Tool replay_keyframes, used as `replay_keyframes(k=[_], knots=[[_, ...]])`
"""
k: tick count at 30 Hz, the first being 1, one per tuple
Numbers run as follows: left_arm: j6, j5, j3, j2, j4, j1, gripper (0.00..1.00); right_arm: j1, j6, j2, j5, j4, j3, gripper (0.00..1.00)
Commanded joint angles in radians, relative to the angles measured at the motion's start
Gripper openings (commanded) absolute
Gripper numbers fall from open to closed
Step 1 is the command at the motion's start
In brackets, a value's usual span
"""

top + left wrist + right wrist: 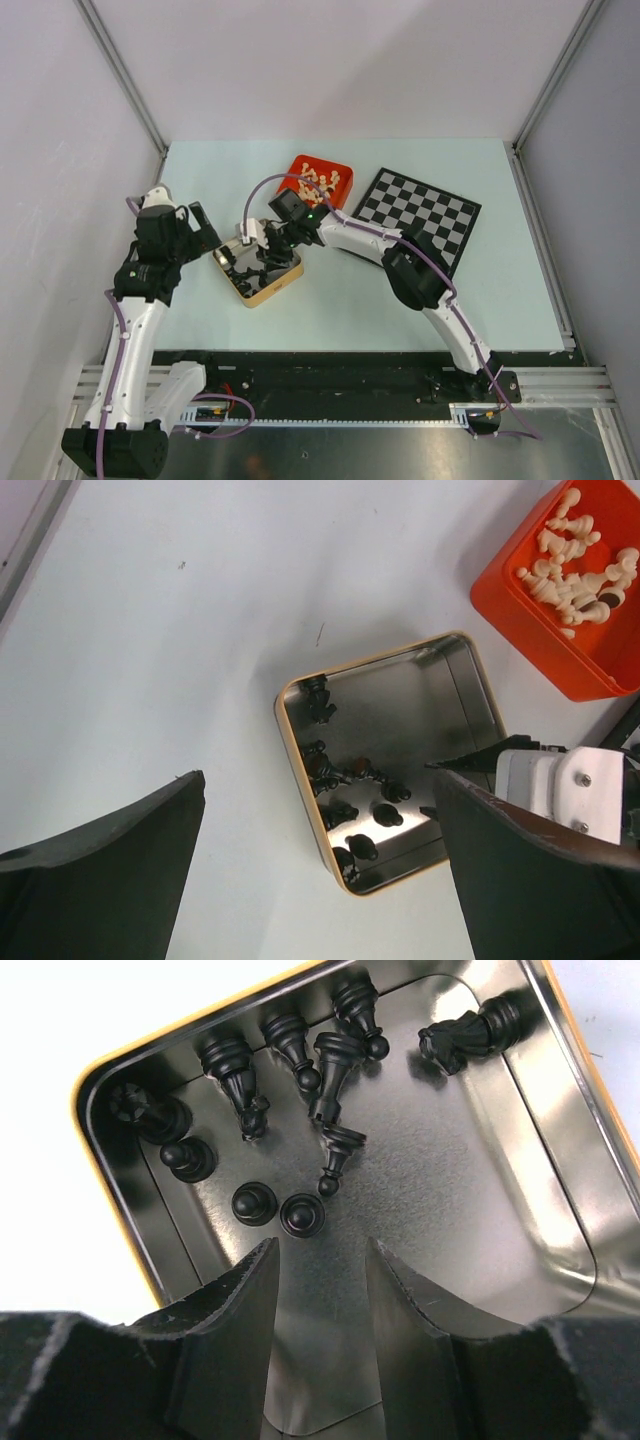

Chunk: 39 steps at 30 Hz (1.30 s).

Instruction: Set up the chess pieces on the board

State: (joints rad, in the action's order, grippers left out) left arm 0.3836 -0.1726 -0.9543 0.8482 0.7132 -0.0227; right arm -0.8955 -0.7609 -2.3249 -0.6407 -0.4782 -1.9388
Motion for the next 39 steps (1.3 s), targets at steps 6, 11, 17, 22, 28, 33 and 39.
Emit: replay_keyframes(k=[6, 11, 17, 22, 28, 33, 39], knots=[[-0.017, -0.001, 0.020, -0.035, 0.003, 0.012, 0.98, -0.014, -0.020, -0.062, -0.010, 0.023, -0.083, 0.44], [-0.015, 0.001, 0.025, -0.035, 0.002, 0.013, 0.98, -0.020, -0.029, -0.068, -0.014, 0.018, -0.083, 0.44], [-0.015, 0.007, 0.029, -0.037, 0.005, 0.015, 0.96, -0.026, -0.023, -0.079, -0.020, 0.020, -0.094, 0.43], [-0.014, 0.008, 0.032, -0.044, 0.009, 0.017, 0.96, -0.029, -0.021, -0.090, -0.025, 0.010, -0.103, 0.38], [-0.009, 0.010, 0.034, -0.046, 0.012, 0.017, 0.96, -0.033, -0.029, -0.080, -0.039, -0.002, -0.106, 0.18], [0.003, 0.019, 0.038, -0.046, 0.011, 0.015, 0.96, -0.026, 0.006, -0.038, -0.039, 0.019, -0.101, 0.10], [0.018, 0.047, 0.038, -0.047, 0.009, 0.017, 0.96, 0.015, 0.097, 0.005, -0.063, -0.011, -0.181, 0.08]])
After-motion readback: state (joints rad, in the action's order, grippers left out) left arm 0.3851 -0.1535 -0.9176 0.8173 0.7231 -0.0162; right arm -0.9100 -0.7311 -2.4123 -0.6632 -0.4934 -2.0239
